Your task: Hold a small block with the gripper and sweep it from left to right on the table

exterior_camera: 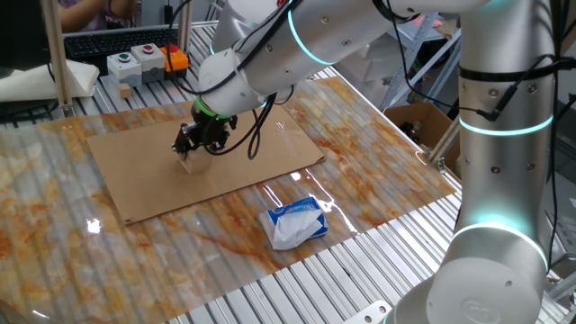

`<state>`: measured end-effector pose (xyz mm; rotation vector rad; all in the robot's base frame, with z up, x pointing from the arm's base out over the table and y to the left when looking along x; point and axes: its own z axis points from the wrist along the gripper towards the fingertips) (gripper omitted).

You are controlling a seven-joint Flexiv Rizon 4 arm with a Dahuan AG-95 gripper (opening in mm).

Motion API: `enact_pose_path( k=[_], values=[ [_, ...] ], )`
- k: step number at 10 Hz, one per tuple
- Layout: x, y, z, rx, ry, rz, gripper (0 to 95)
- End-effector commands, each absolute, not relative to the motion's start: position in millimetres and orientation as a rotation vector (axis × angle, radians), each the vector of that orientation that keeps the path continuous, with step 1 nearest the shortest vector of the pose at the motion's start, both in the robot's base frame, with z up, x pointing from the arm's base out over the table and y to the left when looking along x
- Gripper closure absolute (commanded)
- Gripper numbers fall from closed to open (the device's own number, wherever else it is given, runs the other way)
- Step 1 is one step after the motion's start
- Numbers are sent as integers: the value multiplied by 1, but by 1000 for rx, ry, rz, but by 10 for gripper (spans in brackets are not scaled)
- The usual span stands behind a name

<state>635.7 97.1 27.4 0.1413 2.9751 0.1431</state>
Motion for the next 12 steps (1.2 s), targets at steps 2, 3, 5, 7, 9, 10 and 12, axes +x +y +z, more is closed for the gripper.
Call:
enact_pose_path(
  k=[2,3,5,7,9,10,12],
  values=[
    [635,97,26,79,2988,173,950],
    [635,97,26,60,2991,190,950],
    [635,97,26,64,2996,181,950],
    [635,97,26,53,2999,167,950],
    [635,97,26,26,3000,124,950],
    [635,97,26,-7,2999,94,950],
    [635,97,25,-19,2999,55,950]
  ],
)
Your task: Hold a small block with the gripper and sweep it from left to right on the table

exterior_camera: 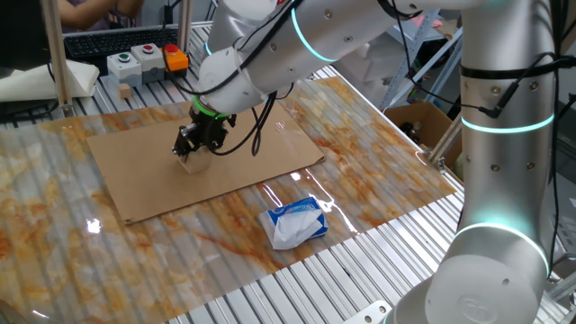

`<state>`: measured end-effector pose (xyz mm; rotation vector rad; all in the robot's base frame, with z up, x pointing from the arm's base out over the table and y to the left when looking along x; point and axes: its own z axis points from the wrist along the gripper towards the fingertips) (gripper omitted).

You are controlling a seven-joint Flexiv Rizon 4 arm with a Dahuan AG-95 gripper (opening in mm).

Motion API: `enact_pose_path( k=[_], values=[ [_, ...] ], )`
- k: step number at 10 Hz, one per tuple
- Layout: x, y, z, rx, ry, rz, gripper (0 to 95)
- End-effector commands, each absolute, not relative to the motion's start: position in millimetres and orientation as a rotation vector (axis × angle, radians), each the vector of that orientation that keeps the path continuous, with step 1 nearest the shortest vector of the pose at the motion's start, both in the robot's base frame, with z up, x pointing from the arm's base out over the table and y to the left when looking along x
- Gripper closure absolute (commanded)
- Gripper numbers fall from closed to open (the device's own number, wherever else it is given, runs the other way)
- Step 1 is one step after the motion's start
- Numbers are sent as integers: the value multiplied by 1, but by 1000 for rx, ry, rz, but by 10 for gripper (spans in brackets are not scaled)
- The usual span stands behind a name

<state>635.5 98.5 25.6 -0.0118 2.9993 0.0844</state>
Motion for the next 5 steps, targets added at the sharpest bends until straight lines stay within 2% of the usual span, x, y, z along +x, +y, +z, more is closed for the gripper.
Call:
enact_pose_path(
  k=[1,5],
  values=[
    [635,97,24,-29,2999,28,950],
    [634,110,26,-55,2999,-11,950]
  ],
)
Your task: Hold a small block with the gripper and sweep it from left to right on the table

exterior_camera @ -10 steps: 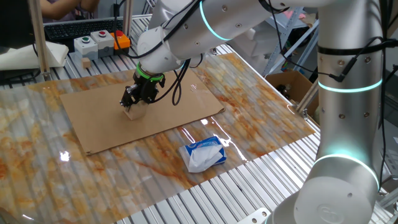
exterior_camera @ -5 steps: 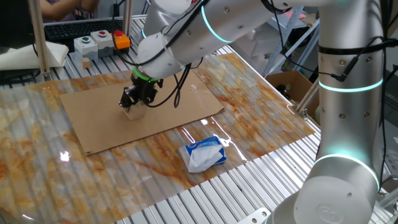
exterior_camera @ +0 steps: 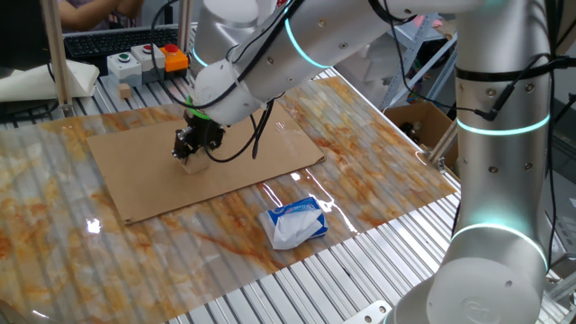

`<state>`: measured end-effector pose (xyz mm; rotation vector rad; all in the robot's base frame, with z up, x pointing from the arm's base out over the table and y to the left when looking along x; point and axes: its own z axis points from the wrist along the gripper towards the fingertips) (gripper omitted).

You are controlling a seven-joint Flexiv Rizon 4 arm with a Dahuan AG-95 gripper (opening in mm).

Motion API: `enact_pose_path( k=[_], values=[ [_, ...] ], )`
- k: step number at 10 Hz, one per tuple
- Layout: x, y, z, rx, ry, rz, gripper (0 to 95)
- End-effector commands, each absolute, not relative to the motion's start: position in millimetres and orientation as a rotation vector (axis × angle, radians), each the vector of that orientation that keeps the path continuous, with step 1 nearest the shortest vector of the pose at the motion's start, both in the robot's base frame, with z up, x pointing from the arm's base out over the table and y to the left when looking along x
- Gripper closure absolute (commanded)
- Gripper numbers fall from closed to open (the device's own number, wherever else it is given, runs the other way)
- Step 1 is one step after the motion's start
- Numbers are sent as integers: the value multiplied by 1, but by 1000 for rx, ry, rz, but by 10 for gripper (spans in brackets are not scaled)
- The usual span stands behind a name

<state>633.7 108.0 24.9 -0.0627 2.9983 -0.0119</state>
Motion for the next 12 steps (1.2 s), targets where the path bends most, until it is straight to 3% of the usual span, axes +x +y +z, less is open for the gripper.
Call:
enact_pose_path(
  k=[1,12],
  values=[
    [634,113,26,-47,2999,-8,950],
    [621,174,27,39,3002,7,950]
  ],
)
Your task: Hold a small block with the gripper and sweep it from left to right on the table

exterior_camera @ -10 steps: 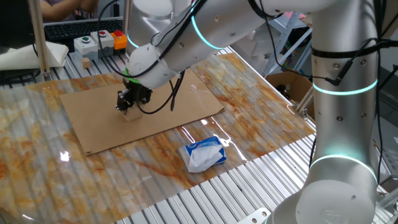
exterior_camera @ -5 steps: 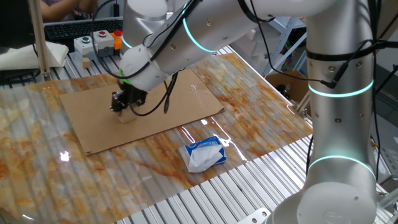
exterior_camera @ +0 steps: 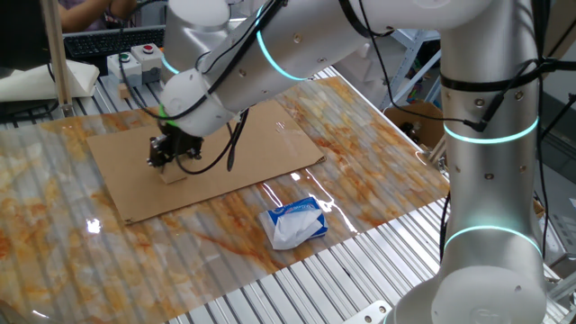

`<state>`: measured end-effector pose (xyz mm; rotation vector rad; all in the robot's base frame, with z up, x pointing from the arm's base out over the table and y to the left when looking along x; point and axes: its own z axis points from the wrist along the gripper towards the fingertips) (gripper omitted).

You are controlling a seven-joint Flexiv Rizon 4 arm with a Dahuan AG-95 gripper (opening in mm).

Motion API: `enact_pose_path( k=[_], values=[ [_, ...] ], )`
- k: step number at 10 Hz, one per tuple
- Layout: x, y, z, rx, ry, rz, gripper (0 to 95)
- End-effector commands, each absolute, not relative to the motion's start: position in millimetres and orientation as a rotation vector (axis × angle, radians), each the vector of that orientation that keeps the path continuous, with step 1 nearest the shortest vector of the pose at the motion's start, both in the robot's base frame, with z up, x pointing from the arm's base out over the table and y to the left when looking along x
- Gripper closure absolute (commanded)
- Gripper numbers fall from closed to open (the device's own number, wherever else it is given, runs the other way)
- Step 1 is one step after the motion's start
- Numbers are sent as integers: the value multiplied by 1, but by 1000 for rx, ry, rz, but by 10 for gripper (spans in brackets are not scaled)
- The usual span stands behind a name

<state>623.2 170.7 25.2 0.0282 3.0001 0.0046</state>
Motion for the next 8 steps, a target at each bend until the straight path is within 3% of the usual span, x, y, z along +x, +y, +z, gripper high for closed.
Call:
enact_pose_path(
  k=[1,8],
  values=[
    [619,180,26,51,3001,11,950],
    [604,214,25,73,3000,14,950]
  ],
)
